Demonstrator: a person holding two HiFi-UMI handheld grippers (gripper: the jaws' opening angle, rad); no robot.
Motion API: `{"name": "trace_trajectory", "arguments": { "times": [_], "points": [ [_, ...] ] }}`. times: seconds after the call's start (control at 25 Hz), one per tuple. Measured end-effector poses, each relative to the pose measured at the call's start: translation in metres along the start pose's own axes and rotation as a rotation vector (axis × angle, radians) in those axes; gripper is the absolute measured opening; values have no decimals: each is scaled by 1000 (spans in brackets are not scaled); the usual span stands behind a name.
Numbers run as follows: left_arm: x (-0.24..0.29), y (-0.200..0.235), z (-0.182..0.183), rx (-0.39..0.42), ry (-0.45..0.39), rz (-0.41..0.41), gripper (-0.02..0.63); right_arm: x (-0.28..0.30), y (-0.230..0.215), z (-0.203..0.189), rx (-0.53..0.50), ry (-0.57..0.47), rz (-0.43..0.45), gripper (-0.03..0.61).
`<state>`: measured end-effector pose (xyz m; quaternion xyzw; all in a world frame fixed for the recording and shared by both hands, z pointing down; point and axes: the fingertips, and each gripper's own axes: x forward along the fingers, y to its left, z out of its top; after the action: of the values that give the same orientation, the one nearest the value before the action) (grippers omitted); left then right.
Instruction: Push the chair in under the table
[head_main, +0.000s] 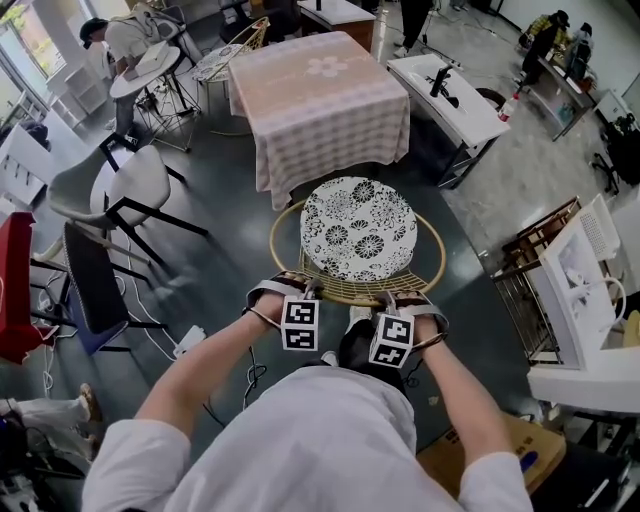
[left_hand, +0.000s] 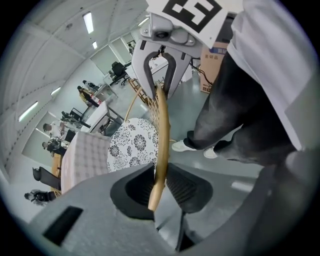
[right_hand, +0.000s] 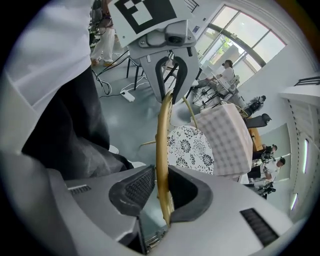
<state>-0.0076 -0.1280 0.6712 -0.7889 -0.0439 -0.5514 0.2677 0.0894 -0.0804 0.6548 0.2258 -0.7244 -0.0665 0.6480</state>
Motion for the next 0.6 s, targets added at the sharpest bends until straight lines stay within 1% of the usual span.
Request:
{"name": "trace_trajectory", "arguments": {
  "times": [0.16, 0.48, 0.6],
  "points": [
    [1, 3, -2, -14, 9, -9, 81, 2, -4, 1, 34, 12, 0, 74],
    [12, 26, 2, -60, 23, 11, 81, 11, -29, -12, 42, 20, -11, 75],
    [16, 33, 3, -71, 27, 14, 81, 14, -38, -16, 49, 8, -12, 78]
  ]
}}
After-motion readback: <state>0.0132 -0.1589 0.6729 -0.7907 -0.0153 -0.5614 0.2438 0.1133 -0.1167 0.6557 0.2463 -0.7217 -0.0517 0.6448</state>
